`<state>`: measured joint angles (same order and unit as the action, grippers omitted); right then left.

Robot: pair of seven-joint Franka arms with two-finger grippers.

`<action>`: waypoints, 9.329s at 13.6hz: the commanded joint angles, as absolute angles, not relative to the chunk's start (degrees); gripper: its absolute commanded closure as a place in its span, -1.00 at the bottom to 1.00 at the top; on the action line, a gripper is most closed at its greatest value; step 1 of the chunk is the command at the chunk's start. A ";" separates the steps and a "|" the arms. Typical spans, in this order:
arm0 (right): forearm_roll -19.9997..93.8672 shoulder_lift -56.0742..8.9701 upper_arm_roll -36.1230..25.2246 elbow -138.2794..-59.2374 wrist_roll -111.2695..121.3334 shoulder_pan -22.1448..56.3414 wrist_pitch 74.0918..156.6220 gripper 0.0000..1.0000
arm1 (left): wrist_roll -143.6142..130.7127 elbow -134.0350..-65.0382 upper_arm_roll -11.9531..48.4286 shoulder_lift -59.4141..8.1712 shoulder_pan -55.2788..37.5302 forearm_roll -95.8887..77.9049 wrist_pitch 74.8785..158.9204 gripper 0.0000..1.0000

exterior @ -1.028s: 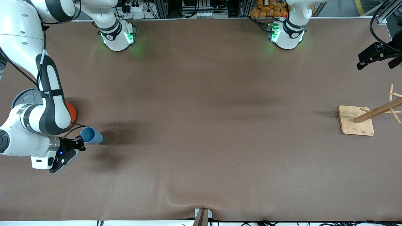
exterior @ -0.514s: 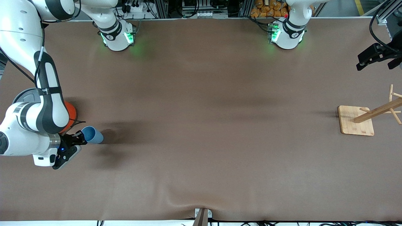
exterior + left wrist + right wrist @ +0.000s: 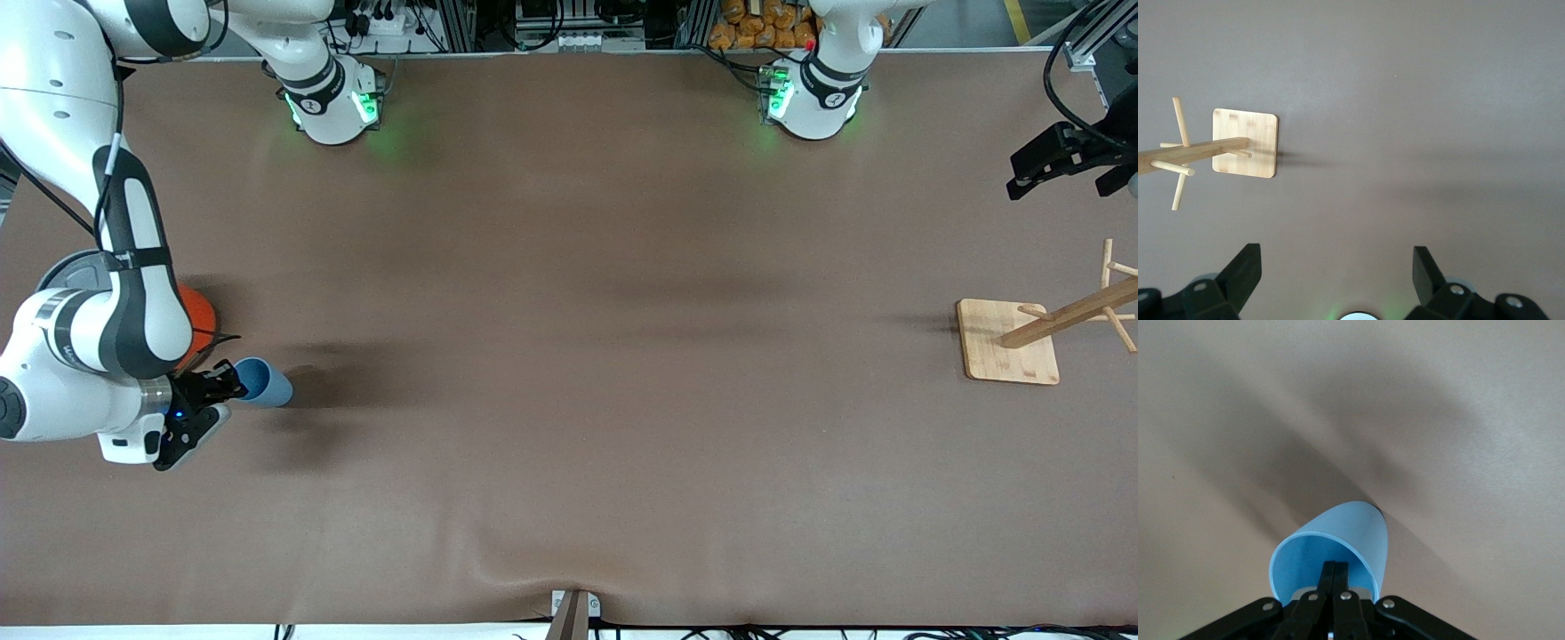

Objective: Flip cup

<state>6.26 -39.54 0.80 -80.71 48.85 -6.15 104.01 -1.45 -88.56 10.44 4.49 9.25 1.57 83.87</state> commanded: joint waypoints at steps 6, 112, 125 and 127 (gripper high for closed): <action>8.53 -40.43 1.14 -78.50 52.73 -6.51 114.94 1.00 | -0.44 -87.36 10.90 4.04 9.49 1.67 83.50 -1.00; 3.17 -47.02 13.62 -74.53 45.69 17.04 121.20 -0.18 | -1.58 -89.03 12.39 4.92 9.23 1.49 82.62 -1.00; -2.37 -48.78 13.10 -79.10 51.68 27.60 131.91 -0.53 | -0.79 -88.86 12.22 4.92 9.84 1.49 82.18 -1.00; -2.46 -48.78 13.10 -79.19 51.68 27.95 132.89 -1.00 | -0.70 -88.77 11.95 4.92 9.84 1.49 82.35 -1.00</action>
<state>-1.29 -49.28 13.12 -78.56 51.17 27.67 131.52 -1.45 -88.94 11.88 4.29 9.28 1.57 82.88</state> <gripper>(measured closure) 0.132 0.000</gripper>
